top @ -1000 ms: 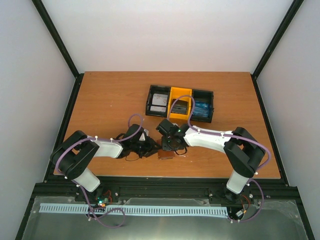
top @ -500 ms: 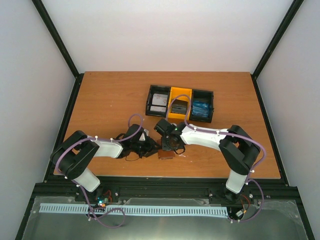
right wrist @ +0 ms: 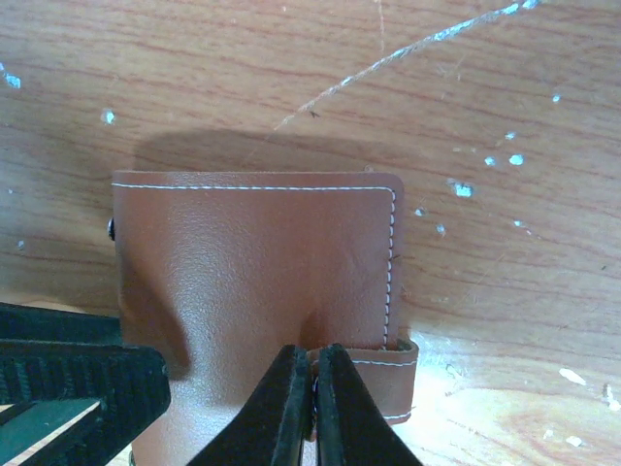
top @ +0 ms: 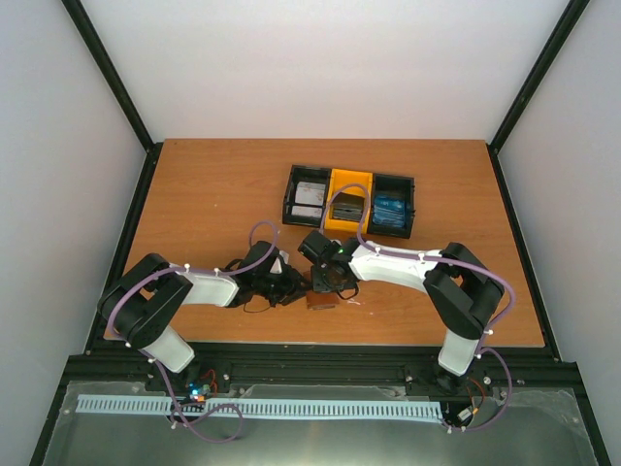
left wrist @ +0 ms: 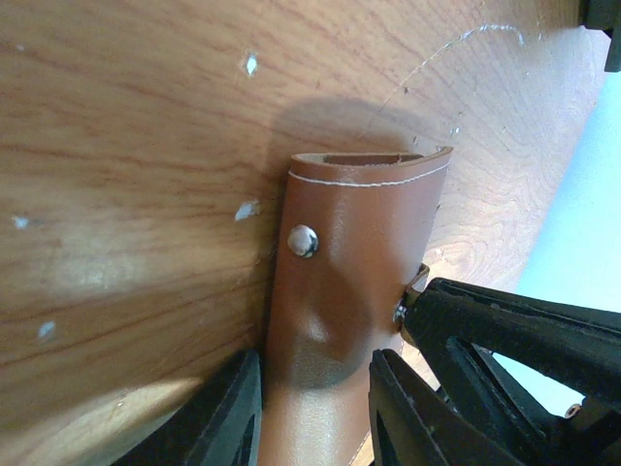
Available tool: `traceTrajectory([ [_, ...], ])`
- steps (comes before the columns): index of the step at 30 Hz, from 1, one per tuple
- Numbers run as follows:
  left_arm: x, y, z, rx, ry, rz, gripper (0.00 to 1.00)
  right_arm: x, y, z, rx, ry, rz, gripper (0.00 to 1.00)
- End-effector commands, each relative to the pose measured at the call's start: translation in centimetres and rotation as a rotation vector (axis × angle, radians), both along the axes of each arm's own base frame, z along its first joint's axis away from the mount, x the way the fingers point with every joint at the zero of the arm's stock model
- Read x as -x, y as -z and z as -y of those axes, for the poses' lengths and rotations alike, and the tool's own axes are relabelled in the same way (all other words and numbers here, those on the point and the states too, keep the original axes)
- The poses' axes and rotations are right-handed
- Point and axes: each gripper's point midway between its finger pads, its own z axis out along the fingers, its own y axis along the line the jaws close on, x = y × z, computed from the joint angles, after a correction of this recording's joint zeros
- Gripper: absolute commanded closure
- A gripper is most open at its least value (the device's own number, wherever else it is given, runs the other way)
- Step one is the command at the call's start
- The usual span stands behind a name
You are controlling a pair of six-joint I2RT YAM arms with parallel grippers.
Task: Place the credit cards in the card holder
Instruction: Close the card holder at the center of the board.
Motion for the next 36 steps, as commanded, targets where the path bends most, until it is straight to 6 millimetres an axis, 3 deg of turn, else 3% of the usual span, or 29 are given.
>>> traceTrajectory([
  [1, 4.6, 6.9, -5.2, -0.287, -0.023, -0.199, 0.67, 0.0, -0.1, -1.4, -0.041, -0.007, 0.006, 0.96],
  [16, 4.6, 7.2, -5.1, -0.289, -0.019, -0.207, 0.68, 0.1, 0.3, -2.1, -0.085, 0.02, -0.014, 0.95],
  [36, 4.8, 7.6, -5.3, -0.301, -0.013, -0.216, 0.69, -1.0, -0.5, -1.5, -0.065, 0.075, 0.045, 0.97],
])
